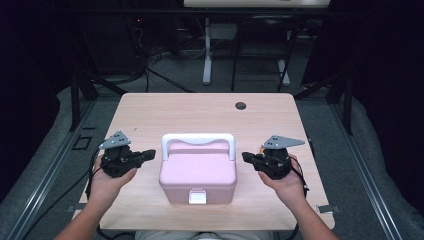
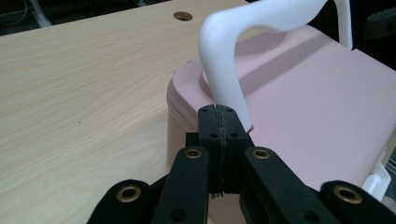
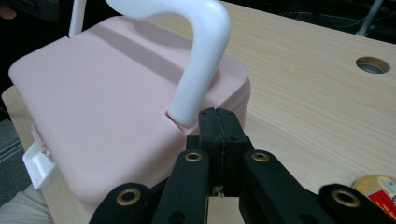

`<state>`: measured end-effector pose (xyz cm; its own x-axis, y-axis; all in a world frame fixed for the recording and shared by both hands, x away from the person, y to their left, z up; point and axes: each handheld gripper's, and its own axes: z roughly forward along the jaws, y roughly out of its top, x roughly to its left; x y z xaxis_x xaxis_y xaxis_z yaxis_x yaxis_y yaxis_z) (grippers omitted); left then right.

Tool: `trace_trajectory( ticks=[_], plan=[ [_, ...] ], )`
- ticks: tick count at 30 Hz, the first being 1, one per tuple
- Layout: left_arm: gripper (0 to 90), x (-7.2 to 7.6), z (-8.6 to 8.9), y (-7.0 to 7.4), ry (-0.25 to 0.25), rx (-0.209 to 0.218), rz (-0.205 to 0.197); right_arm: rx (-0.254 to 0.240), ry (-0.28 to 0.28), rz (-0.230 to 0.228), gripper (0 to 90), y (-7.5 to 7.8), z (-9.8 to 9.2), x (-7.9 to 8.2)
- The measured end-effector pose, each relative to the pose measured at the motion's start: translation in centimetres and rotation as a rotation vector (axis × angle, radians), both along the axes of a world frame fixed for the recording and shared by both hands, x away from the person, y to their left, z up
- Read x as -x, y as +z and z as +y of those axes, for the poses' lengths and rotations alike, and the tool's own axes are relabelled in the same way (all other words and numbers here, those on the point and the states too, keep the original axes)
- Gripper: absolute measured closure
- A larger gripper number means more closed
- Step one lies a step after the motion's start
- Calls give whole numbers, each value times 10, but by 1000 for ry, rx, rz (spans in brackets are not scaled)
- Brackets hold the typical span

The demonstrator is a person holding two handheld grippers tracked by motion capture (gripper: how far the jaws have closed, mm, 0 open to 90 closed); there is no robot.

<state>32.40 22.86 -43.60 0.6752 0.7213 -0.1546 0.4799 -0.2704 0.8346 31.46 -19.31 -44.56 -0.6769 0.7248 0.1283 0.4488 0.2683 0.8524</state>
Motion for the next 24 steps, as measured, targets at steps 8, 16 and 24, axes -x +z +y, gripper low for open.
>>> trace_trajectory(
  ticks=[8, 16, 24],
  plan=[
    [900, -5, -2, 2, -10, 8, 16, -2, 18, 12, 900, 7, 4, -6],
    [899, -9, -1, 2, -7, 20, 28, 7, 32, 17, 900, 8, 9, -9],
    [899, -9, -3, 4, -10, 10, 30, 24, 20, -8, 900, 10, 13, -9]
  ],
)
